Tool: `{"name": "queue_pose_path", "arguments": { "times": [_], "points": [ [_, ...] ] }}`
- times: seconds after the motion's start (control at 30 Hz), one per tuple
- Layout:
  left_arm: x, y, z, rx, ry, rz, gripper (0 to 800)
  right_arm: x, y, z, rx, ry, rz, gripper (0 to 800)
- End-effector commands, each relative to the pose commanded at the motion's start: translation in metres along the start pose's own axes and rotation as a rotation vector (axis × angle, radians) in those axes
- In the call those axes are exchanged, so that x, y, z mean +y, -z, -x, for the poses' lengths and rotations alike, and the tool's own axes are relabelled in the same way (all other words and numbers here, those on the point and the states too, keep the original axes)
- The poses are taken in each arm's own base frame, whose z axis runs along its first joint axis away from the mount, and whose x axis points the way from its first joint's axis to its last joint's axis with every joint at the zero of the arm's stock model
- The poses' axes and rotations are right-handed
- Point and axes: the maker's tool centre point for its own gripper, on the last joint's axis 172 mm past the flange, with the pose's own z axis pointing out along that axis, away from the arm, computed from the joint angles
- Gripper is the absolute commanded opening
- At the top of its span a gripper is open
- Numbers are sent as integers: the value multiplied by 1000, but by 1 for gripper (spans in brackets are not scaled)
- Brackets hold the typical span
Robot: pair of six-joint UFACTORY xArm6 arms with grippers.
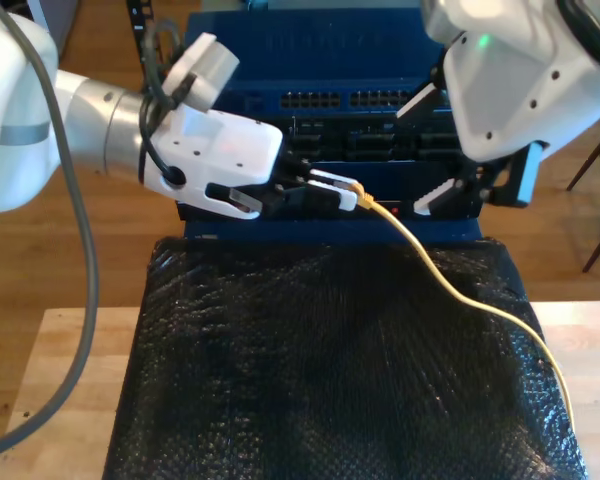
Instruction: Grab the cable and plug it in
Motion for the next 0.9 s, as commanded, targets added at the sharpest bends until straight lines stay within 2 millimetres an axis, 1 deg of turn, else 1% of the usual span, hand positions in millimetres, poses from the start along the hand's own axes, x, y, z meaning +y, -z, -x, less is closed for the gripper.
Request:
{"name": "queue_pose_path", "arguments": {
  "times": [0.27, 0.37, 0.5, 0.6, 0.7, 0.83, 0.9],
  "points": [
    [4, -1, -3, 23, 42, 50, 2, -5, 17, -8, 6, 116, 44, 784],
    [9, -3, -4, 43, 83, 88, 2, -3, 19, -6, 3, 145, 87, 786],
    [4, 4, -5, 82, 116, 90, 2, -1, 23, -1, -1, 168, 175, 789],
    [5, 6, -8, 111, 125, 110, 2, 3, 31, -1, -2, 174, 233, 789],
    [5, 6, -8, 124, 136, 124, 2, -1, 29, 2, -3, 173, 240, 789],
    [6, 6, -9, 134, 145, 134, 2, -9, 34, -2, 2, 207, 254, 788],
    [8, 6, -11, 145, 143, 142, 2, -11, 40, -6, 6, 226, 268, 786]
  ]
}}
